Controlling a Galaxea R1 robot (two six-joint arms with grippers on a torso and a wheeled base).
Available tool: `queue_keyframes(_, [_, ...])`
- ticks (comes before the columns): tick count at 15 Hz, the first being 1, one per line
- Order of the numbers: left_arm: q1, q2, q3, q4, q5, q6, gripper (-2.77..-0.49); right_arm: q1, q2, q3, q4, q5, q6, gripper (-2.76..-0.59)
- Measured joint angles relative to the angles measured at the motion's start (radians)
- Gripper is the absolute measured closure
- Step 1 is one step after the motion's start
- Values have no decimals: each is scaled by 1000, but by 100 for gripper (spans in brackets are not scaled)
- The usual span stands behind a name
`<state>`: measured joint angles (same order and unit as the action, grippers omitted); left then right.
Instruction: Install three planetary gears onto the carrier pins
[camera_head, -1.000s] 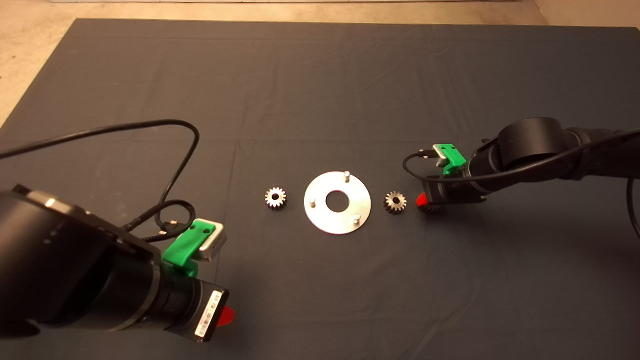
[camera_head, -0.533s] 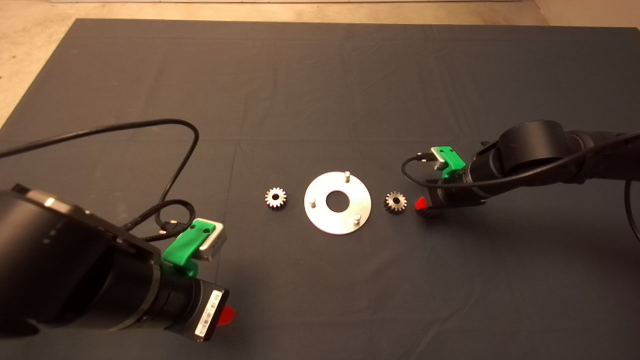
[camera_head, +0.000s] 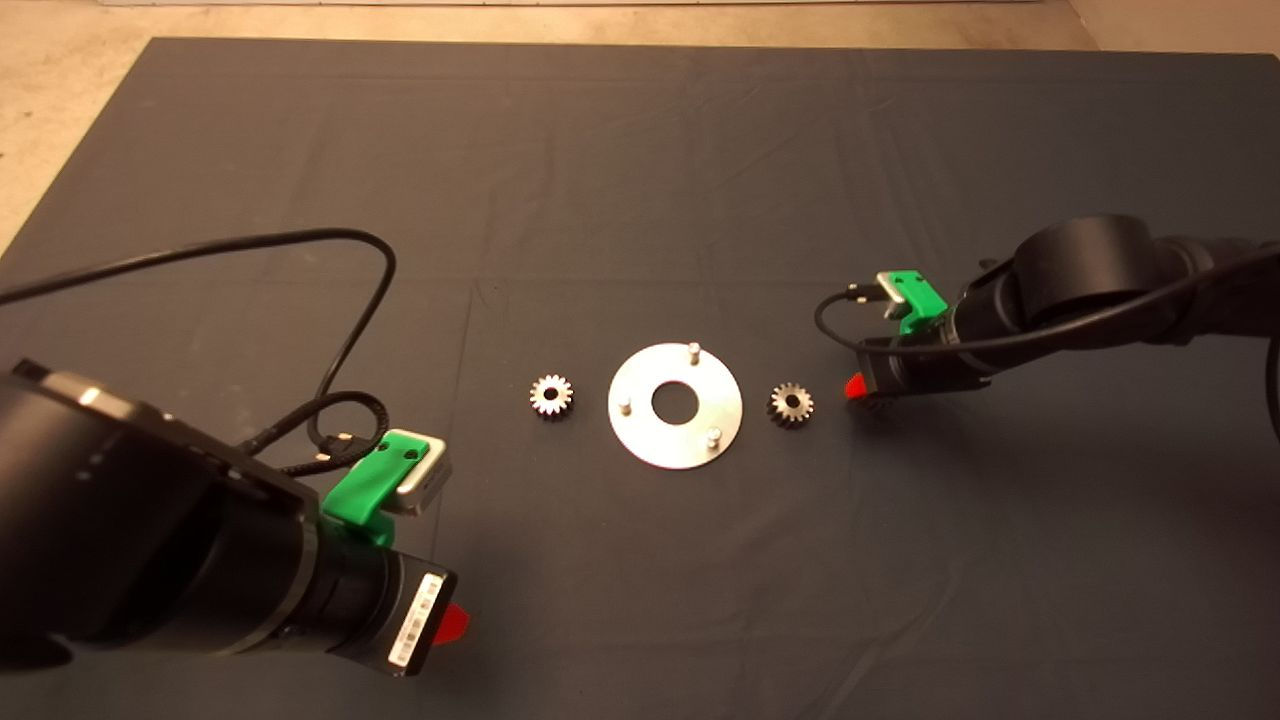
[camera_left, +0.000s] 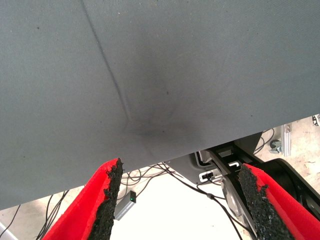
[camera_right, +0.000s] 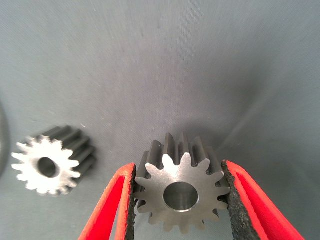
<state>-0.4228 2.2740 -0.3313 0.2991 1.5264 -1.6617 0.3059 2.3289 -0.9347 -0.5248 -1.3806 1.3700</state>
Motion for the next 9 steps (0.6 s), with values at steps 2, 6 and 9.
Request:
queue_keyframes(2, [-10, 0, 0, 0, -1, 0, -164, 10, -5, 28, 11, -3, 3, -99])
queue_keyframes(6, [-10, 0, 0, 0, 0, 0, -164, 9, -7, 126, 38, -3, 104, -99])
queue_keyframes(9, [-10, 1, 0, 0, 0, 0, -164, 72, 19, 188, 44, 7, 186, -99])
